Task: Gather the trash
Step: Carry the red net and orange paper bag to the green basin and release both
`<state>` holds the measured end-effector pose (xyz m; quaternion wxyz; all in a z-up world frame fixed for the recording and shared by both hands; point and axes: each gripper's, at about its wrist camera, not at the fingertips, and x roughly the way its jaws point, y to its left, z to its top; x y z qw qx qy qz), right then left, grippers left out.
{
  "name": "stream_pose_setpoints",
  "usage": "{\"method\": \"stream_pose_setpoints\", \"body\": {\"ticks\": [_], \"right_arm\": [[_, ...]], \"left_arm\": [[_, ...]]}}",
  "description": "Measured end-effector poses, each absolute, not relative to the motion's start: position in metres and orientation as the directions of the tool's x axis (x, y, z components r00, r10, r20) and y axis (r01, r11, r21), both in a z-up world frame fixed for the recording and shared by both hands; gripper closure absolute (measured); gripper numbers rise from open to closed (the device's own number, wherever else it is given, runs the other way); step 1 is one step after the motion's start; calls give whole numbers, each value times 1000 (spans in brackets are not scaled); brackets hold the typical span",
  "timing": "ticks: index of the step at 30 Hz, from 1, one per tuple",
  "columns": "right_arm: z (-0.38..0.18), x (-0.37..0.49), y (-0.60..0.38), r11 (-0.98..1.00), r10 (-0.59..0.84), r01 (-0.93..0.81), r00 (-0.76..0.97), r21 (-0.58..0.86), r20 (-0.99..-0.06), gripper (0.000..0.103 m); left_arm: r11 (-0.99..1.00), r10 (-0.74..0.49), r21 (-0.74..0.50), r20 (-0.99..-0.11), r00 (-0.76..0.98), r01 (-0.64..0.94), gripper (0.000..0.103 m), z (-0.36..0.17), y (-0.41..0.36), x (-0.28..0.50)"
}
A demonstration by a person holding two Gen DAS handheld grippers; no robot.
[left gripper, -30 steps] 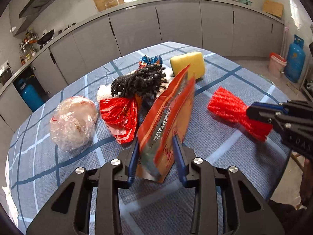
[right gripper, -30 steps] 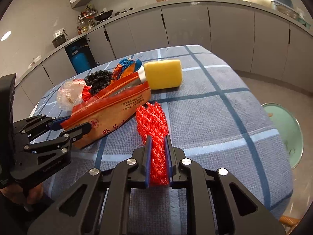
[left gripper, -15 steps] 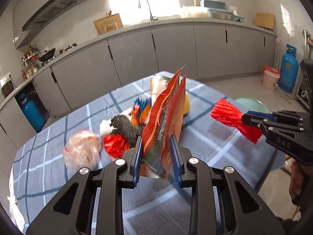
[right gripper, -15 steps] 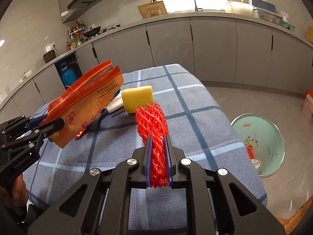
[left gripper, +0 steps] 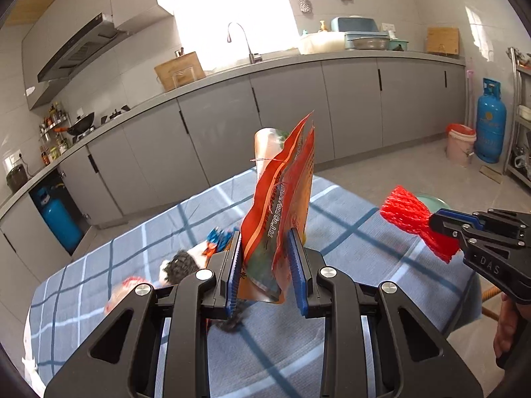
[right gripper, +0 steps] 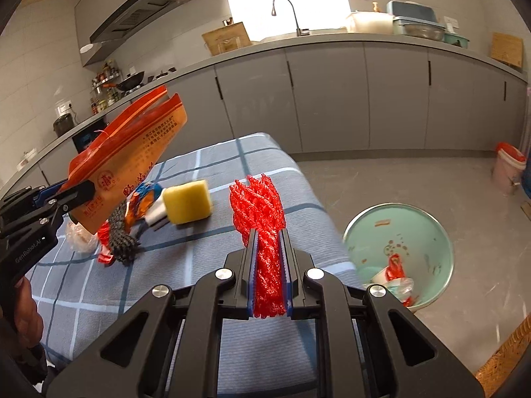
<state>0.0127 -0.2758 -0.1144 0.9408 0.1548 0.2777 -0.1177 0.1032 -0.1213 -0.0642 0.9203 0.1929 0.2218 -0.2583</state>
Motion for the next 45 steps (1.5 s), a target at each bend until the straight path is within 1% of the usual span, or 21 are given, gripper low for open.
{"method": "stream_pose_setpoints", "body": {"ticks": [15,21,34,45], "right_arm": [[-121,-5,-341,871,-232,425,799,248,-555,89],[-132,-7,-361,853,-243,451,788,262,-565,89],[-142,-9,-391,830,-267,488,772,269,-577,89],[-143,2,-423,812,-320,534,745,236,-586,89]], "left_arm": [[739,-446,243,-522,727,628,75,-67,-183,110],[720,-456,252,-530,715,646,75,-72,-206,108],[674,-482,300,-515,709,675,75,-77,-259,94],[642,-527,267,-527,666,719,75,-86,-297,96]]}}
